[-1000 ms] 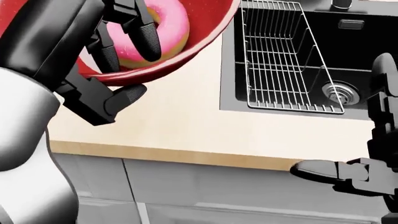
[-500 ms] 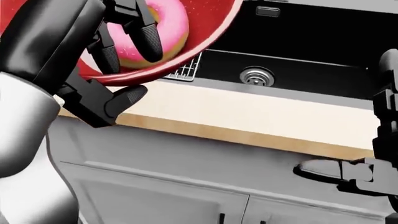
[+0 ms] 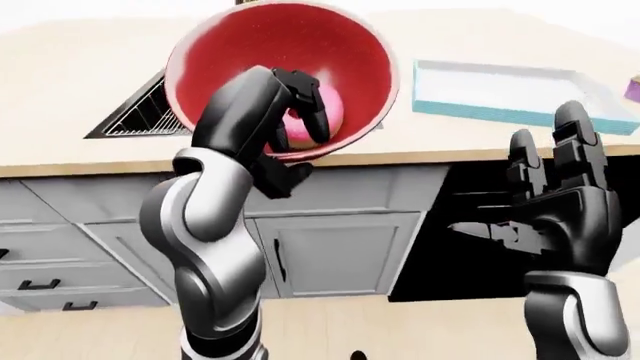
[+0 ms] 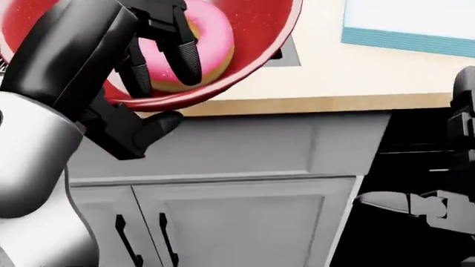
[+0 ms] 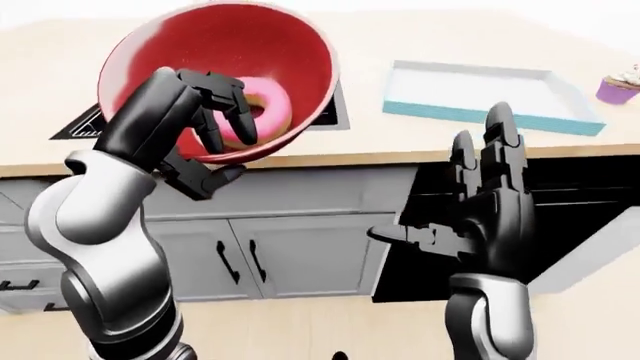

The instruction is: Pick up the bowl with donut and place it on the tray. Pick up the cupcake and place it on the tray.

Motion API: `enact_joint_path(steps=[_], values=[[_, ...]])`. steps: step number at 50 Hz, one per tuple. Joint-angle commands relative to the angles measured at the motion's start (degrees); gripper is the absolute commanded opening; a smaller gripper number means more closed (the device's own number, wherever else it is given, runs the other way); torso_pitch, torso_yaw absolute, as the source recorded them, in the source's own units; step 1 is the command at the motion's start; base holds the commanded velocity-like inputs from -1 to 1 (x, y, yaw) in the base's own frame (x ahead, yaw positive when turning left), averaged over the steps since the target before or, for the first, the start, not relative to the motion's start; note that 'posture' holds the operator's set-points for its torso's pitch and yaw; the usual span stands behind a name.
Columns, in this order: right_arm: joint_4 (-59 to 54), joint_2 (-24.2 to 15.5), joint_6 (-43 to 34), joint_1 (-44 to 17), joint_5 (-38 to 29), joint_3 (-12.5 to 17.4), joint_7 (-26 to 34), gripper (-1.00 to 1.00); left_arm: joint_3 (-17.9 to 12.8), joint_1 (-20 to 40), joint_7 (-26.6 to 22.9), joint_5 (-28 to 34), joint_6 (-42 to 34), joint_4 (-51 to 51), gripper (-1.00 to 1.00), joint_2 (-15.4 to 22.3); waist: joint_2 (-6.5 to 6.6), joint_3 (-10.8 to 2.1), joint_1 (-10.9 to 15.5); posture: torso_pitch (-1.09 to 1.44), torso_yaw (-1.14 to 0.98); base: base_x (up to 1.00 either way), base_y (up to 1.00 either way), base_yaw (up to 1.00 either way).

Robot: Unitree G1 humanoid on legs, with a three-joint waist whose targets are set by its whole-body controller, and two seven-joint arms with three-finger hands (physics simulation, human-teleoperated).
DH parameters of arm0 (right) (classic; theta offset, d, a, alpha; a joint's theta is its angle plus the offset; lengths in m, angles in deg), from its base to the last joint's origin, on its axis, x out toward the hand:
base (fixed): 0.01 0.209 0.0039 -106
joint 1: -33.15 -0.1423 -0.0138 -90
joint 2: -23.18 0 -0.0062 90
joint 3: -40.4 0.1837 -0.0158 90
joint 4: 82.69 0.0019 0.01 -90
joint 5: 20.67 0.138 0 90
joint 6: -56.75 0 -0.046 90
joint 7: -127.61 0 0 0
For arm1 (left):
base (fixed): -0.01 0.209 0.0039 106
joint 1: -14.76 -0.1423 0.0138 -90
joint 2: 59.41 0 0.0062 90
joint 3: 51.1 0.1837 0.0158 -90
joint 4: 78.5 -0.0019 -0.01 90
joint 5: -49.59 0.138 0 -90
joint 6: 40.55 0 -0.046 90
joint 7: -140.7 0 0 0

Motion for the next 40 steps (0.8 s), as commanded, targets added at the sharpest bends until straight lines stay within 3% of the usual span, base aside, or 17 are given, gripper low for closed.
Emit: enact_joint_path(steps=[1,2,3,4,5,6,12,14,15,16,18,19,20,22,27,29,40], values=[[2.15,-0.2,2.45,-0.72,-0.52,-0.1,1.01,1.0,-0.51,1.52,1.54,0.52,0.66,1.4,-1.0,0.25,-0.02,-1.62,0.21,0.0,0.0,0.0,-0.58,0.0],[2.12,-0.17,2.51,-0.76,-0.54,-0.1,1.14,1.0,-0.51,1.55,1.52,0.55,0.6,1.41,-1.0,0.2,3.84,-2.96,0.69,0.0,0.0,0.0,-0.65,0.0],[2.11,-0.15,2.47,-0.78,-0.49,-0.04,1.19,1.0,-0.49,1.41,1.65,0.46,0.7,1.38,-1.0,0.2,0.63,0.94,0.89,0.0,0.0,0.0,-0.67,0.0],[1.94,-0.07,2.69,-0.72,-0.54,0.0,1.33,1.0,-0.41,1.09,1.85,0.39,0.85,1.35,-1.0,0.15,0.77,-1.84,-0.11,0.0,0.0,0.0,-0.67,0.0],[1.89,-0.06,2.76,-0.67,-0.56,0.02,1.44,1.0,-0.35,0.99,1.74,0.45,0.86,1.47,-1.0,0.13,0.81,-3.34,0.16,0.0,0.0,0.0,-0.68,0.0],[1.99,-0.06,2.79,-0.66,-0.5,0.05,1.55,1.0,-0.39,1.05,1.63,0.54,0.78,1.54,-1.0,0.11,0.8,-3.79,0.01,0.0,0.0,0.0,-0.67,0.0],[2.11,-0.06,3.04,-0.65,-0.62,0.13,2.04,1.0,-0.29,0.94,1.71,0.66,1.05,1.45,-1.0,-0.05,-2.89,-2.87,1.45,0.0,0.0,0.02,-0.68,0.0],[2.18,-0.1,2.97,-0.75,-0.5,0.28,2.03,1.0,-0.34,1.32,1.46,0.77,0.93,1.38,-1.0,-0.03,-4.88,-2.86,1.92,0.0,0.0,0.06,-0.68,0.0],[2.24,-0.13,2.9,-0.76,-0.47,0.37,1.99,1.0,-0.3,1.29,1.47,0.79,0.95,1.37,-1.0,-0.07,-6.57,-3.13,2.08,0.0,0.0,0.05,-0.69,0.0],[2.35,-0.23,2.73,-0.85,-0.39,0.51,1.96,1.0,-0.28,1.36,1.43,0.84,0.96,1.35,-1.0,-0.07,-9.68,-4.13,1.96,0.0,0.0,0.06,-0.69,0.0],[2.62,-0.37,2.27,-1.0,-0.12,0.85,1.79,1.0,-0.19,1.3,1.35,0.97,0.92,1.49,-1.0,-0.21,-7.85,-2.49,1.59,0.0,0.0,0.07,-0.68,0.0],[2.63,-0.28,1.38,-1.24,0.77,1.38,1.26,1.0,-0.25,1.24,1.43,0.91,1.03,1.44,-1.0,-0.18,-6.92,-2.8,1.43,0.0,0.0,0.07,-0.23,0.0],[2.53,-0.34,1.45,-1.18,0.75,1.37,1.21,1.0,-0.28,1.39,1.32,1.01,0.99,1.41,-1.0,-0.15,-7.57,-2.32,1.38,0.0,0.0,0.0,0.0,0.0],[2.8,-0.42,1.17,-1.17,0.84,1.34,0.96,1.0,-0.38,1.98,1.05,1.15,0.87,1.2,-1.0,-0.09,-8.49,-2.9,1.04,0.0,0.0,0.0,0.0,0.0],[3.72,-0.61,0.21,-1.42,2.32,1.99,0.29,1.0,-0.28,2.09,1.07,1.34,1.0,1.06,-1.0,-0.19,-7.68,-2.44,-0.3,0.0,0.0,0.0,0.0,0.0],[3.86,-0.77,-0.05,-1.61,3.11,2.37,0.03,1.0,-0.27,2.07,1.11,1.32,1.1,0.97,-1.0,-0.23,-7.52,-3.34,-0.2,0.0,0.0,0.0,0.0,0.21],[3.68,-1.3,0.02,-1.65,4.21,2.65,-0.14,1.0,-0.21,1.16,1.92,0.7,1.37,0.85,-1.0,-0.33,-6.69,-3.26,-0.2,0.0,0.0,0.0,0.0,0.59]])
